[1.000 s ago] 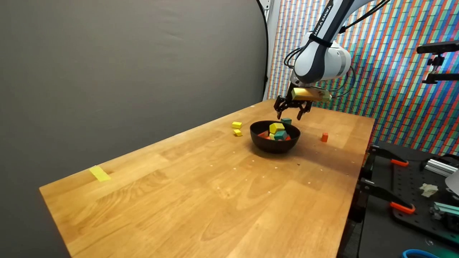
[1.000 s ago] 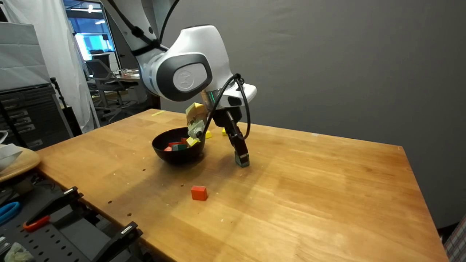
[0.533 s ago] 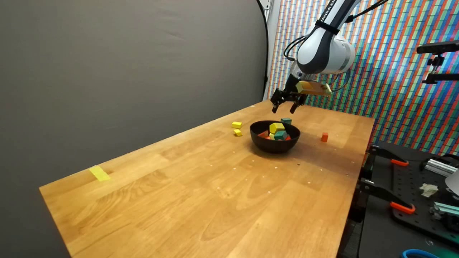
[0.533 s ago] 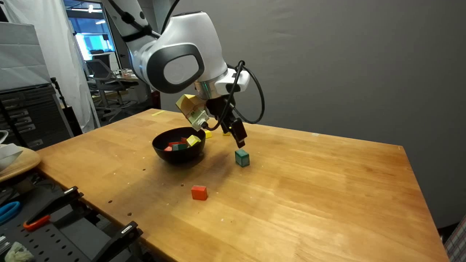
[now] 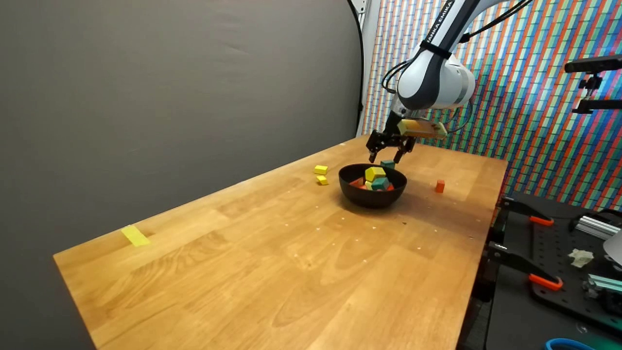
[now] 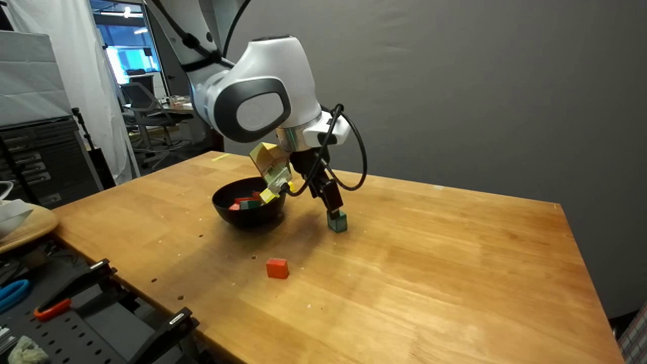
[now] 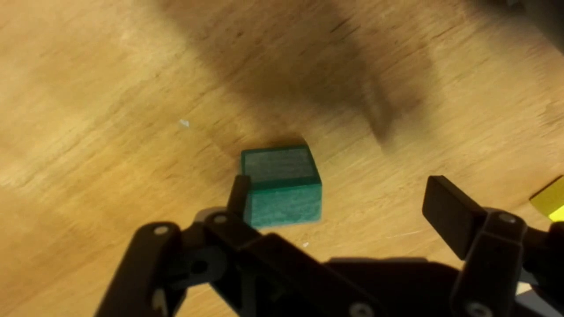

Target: Put all the toy blocks into the bowl.

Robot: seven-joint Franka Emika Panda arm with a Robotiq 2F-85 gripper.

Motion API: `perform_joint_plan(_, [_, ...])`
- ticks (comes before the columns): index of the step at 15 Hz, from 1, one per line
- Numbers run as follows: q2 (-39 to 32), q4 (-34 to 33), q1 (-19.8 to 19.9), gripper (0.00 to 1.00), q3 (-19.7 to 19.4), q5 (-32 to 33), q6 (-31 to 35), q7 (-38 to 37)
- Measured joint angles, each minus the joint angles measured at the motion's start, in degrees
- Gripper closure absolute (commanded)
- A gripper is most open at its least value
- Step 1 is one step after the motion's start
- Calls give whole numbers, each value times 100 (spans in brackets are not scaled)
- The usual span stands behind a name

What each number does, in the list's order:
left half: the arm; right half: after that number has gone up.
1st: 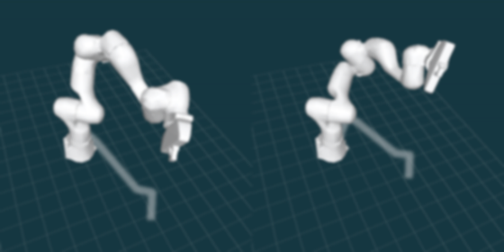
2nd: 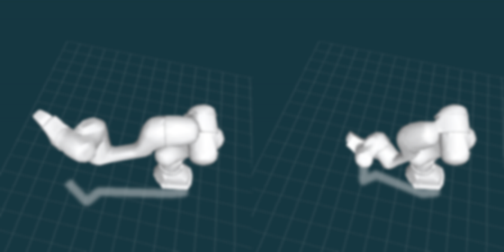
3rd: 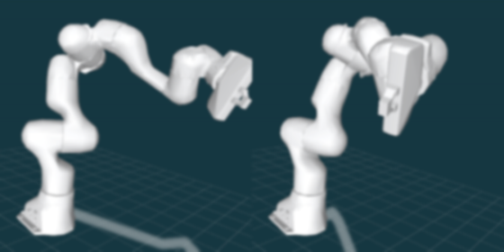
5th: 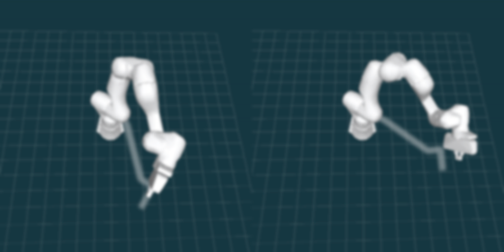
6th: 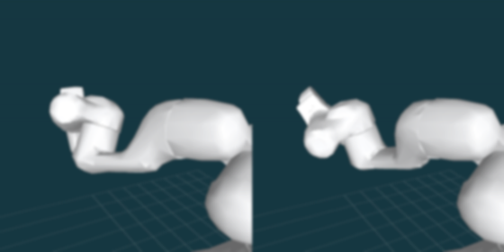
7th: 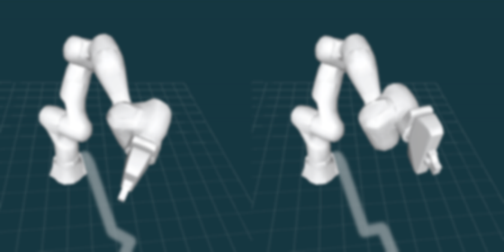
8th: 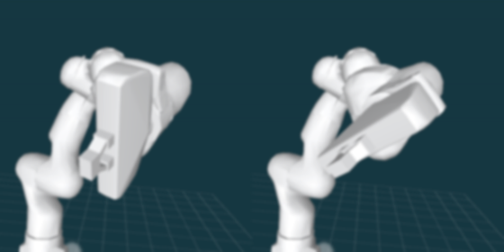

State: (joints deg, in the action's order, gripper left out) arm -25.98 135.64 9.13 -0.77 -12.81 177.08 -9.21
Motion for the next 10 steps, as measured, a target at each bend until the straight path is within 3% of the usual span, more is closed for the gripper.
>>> perform_joint_plan(10, [-464,-618,260,0,-61,-157,-367,-153])
